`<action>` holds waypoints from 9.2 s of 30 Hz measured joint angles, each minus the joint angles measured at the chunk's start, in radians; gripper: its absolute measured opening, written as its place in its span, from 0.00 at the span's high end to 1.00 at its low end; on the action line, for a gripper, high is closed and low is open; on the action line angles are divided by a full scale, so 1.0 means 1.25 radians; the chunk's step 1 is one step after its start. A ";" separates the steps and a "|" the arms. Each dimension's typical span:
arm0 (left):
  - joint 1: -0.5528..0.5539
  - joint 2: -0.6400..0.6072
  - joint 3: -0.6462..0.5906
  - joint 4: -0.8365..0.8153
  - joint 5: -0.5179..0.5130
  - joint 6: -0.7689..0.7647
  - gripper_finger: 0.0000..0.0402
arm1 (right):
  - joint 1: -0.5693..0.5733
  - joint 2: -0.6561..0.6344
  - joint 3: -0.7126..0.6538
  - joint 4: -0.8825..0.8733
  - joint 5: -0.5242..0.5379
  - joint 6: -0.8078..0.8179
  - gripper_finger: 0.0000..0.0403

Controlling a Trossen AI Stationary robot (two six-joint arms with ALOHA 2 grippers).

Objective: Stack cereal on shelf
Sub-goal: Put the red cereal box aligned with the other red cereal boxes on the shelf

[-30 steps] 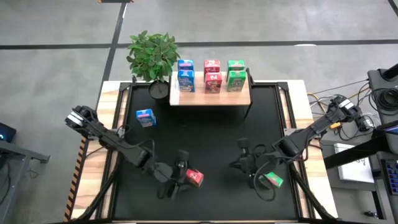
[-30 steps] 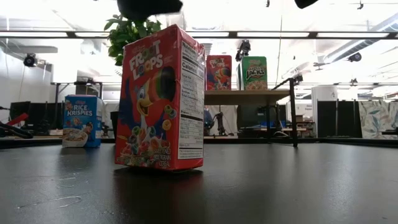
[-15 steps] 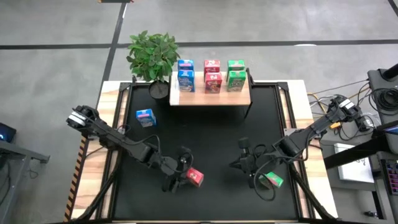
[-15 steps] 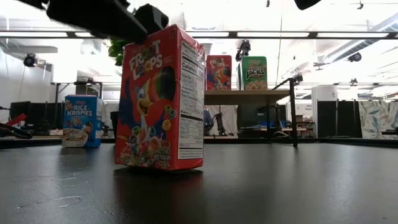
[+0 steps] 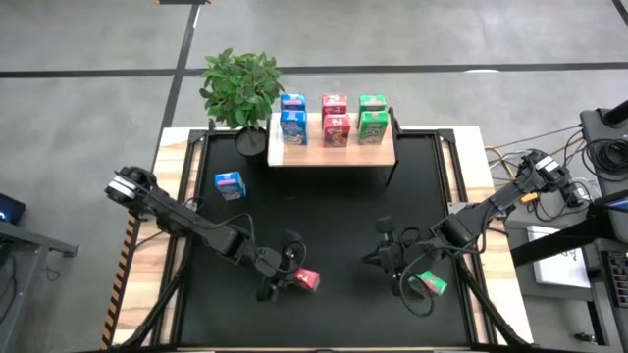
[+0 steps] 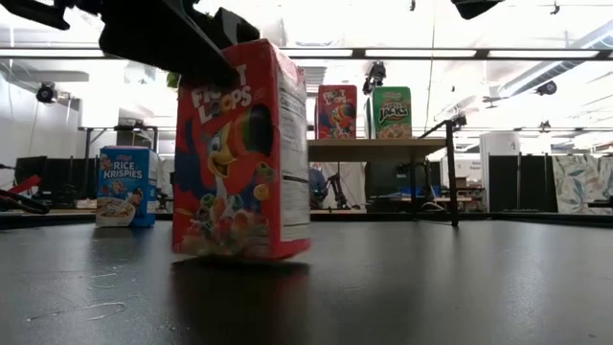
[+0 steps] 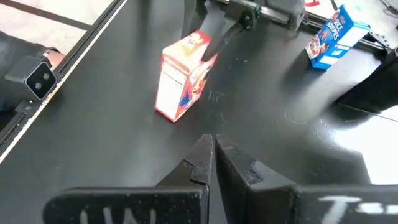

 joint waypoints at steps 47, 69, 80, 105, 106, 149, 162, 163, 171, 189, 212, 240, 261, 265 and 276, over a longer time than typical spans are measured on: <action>0.598 0.086 0.456 -0.217 0.092 0.245 0.58 | -0.021 -0.028 -0.004 0.003 0.064 -0.056 0.98; 0.612 0.077 0.515 -0.313 0.091 0.278 0.42 | -0.023 -0.028 -0.004 0.007 0.126 -0.043 0.98; 0.564 0.039 0.558 -0.482 0.093 0.283 0.43 | -0.156 -0.028 -0.004 0.007 0.182 -0.042 0.98; 0.508 -0.042 0.097 0.110 -0.090 0.235 0.75 | -0.609 -0.026 0.017 0.017 0.097 -0.229 0.98; 0.513 -0.042 0.090 0.122 -0.090 0.233 0.75 | -0.619 -0.026 0.017 0.024 0.097 -0.234 0.98; 0.606 0.016 0.084 0.203 -0.089 0.250 0.79 | -0.639 0.004 0.019 0.163 0.023 -0.291 0.98; 0.601 0.016 0.080 0.188 -0.051 0.215 0.79 | -0.639 0.005 0.009 0.156 0.022 -0.303 0.98; 0.601 0.016 0.079 0.187 -0.050 0.214 0.79 | -0.639 0.005 0.006 0.155 0.022 -0.302 0.98; 0.601 0.016 0.079 0.154 -0.091 0.192 0.79 | -0.639 0.005 -0.008 0.153 0.021 -0.300 0.98; 0.542 -0.072 0.080 0.019 0.041 0.180 0.79 | -0.608 -0.073 0.028 -0.029 -0.247 -0.187 0.98; 0.323 0.037 -0.182 0.312 0.091 0.046 0.79 | -0.467 0.026 -0.301 0.245 -0.199 0.078 0.98; 0.328 0.248 -0.111 0.401 -0.027 0.038 0.79 | -0.442 0.309 -0.291 0.517 -0.188 0.064 0.98; 0.327 0.082 -0.108 0.346 0.008 -0.224 0.79 | -0.397 0.166 -0.280 0.464 -0.197 0.177 0.98; 0.327 0.060 -0.108 0.343 0.024 -0.332 0.79 | -0.397 0.120 -0.279 0.447 -0.196 0.236 0.98; 0.331 0.069 -0.109 0.370 0.011 -0.555 0.79 | -0.398 0.081 -0.276 0.419 -0.182 0.303 0.98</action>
